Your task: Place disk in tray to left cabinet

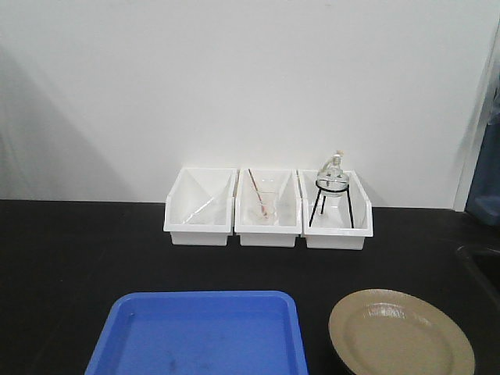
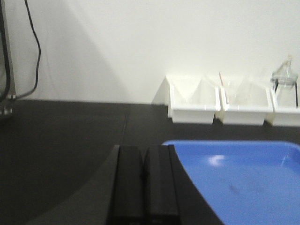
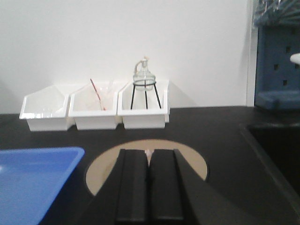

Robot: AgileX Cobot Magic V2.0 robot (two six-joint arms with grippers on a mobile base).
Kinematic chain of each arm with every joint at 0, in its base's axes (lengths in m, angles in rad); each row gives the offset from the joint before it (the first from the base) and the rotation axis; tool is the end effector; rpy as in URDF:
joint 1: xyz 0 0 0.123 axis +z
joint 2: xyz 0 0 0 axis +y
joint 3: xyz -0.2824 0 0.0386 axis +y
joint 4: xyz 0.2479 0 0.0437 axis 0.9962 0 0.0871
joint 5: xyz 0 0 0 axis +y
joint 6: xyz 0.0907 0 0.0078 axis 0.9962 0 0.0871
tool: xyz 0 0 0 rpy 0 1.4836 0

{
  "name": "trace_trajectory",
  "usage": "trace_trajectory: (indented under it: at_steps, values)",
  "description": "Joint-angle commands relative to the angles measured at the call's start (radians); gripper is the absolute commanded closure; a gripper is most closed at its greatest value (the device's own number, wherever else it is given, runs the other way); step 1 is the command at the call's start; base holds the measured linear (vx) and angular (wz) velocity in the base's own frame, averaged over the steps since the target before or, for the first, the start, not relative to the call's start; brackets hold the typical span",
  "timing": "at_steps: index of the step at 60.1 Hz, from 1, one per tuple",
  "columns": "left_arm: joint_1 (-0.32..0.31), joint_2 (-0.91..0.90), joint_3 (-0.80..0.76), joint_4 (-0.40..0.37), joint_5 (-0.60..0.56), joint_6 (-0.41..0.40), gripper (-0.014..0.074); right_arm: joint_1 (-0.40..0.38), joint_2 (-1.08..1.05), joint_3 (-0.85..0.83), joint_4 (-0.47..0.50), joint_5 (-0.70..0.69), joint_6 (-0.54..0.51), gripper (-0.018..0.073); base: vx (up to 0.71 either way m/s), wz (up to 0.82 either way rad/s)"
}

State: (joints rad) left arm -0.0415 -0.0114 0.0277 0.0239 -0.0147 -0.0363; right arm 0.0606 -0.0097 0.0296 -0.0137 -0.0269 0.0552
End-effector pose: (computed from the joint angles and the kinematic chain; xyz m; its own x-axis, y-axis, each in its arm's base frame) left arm 0.0564 -0.0024 0.2057 0.0849 -0.0159 -0.9963 0.0429 0.9990 -0.0123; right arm 0.0565 0.0035 0.2061 0.0913 0.0471 -0.9947 -0.0648 0.9970 0.0413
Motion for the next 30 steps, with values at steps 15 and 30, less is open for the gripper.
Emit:
trace_trajectory:
  at_steps: [15,30]
  values:
    - [-0.005,0.045,-0.283,-0.008,-0.088,-0.008,0.0603,-0.001,0.068,-0.235,0.032,-0.09,-0.008,0.0557,0.0,0.0]
    - [-0.005,0.285,-0.429,-0.008,-0.059,0.0,0.0601,-0.001,0.277,-0.354,0.02,-0.036,-0.012,0.0547,0.0,0.0]
